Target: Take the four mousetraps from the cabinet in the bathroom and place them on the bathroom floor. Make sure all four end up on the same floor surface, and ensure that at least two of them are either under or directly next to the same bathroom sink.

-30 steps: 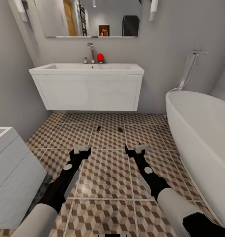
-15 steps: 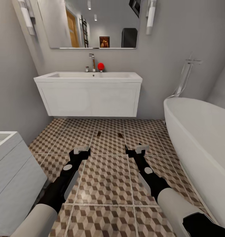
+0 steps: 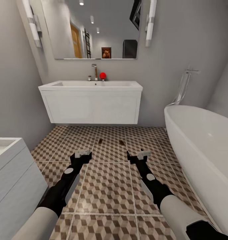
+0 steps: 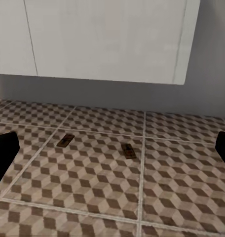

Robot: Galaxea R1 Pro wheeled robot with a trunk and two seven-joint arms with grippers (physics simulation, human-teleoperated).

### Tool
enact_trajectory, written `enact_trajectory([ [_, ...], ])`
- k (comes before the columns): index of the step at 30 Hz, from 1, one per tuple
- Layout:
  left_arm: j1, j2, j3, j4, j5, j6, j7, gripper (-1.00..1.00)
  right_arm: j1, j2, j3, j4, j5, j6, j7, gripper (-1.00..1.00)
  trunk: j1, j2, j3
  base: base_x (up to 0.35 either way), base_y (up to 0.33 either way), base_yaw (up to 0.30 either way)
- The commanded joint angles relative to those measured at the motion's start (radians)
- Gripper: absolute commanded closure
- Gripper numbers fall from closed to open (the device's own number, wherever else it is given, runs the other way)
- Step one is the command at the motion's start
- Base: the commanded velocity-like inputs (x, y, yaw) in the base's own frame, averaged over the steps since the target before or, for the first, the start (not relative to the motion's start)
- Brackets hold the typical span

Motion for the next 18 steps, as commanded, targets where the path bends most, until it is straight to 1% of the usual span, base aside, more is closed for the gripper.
enact_trajectory([
  [1, 0.001, 0.001, -0.003, 0.002, 0.010, 0.004, 0.007, -1.00, 0.001, -0.001, 0.008, 0.001, -0.009, -0.004, -0.005, -1.00, -0.001, 0.000, 0.003, 0.000, 0.000, 0.000],
  [18, 0.018, 0.001, -0.003, 0.060, 0.010, 0.000, 0.005, -1.00, 0.030, -0.002, 0.008, 0.001, -0.009, -0.005, -0.002, -1.00, -0.008, 0.004, 0.069, 0.000, 0.000, 0.000],
])
